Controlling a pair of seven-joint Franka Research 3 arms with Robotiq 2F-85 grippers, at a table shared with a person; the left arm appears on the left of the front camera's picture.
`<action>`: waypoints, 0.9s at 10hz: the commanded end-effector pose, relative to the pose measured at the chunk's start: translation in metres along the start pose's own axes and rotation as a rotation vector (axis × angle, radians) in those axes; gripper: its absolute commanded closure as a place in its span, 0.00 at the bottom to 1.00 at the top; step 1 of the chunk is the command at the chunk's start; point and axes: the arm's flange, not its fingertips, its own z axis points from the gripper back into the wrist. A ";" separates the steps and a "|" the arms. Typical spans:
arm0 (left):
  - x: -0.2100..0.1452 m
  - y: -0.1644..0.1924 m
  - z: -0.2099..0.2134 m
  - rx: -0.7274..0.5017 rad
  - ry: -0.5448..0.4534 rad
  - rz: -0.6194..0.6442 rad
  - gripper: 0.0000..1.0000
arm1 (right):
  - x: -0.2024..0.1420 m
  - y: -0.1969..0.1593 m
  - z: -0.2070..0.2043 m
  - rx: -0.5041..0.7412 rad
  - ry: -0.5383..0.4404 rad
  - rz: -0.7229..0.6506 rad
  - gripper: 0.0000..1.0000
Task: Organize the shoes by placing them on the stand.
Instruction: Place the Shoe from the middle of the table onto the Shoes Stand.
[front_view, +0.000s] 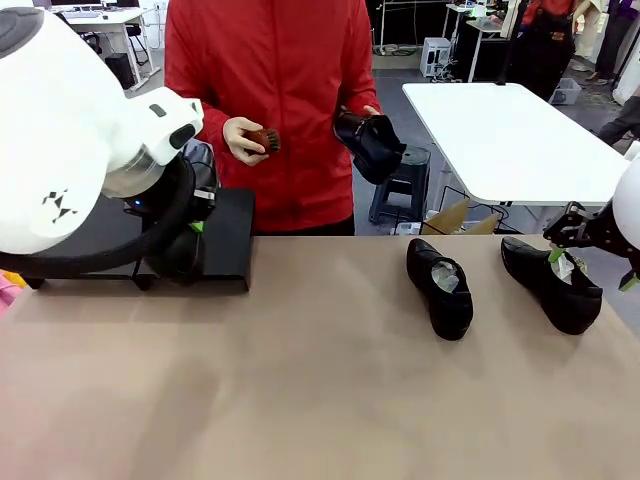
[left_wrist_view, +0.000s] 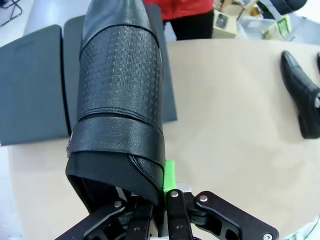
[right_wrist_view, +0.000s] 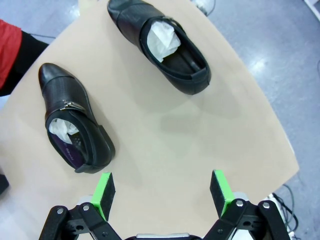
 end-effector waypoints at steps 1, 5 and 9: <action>0.014 0.002 -0.008 -0.003 0.002 0.004 1.00 | 0.000 0.001 0.001 -0.002 -0.004 0.007 0.00; 0.004 0.005 -0.014 0.005 0.019 0.005 1.00 | 0.000 0.001 0.001 -0.002 -0.004 0.007 0.00; 0.047 0.024 -0.040 0.201 -0.103 -0.022 1.00 | 0.000 0.001 0.001 -0.002 -0.004 0.007 0.00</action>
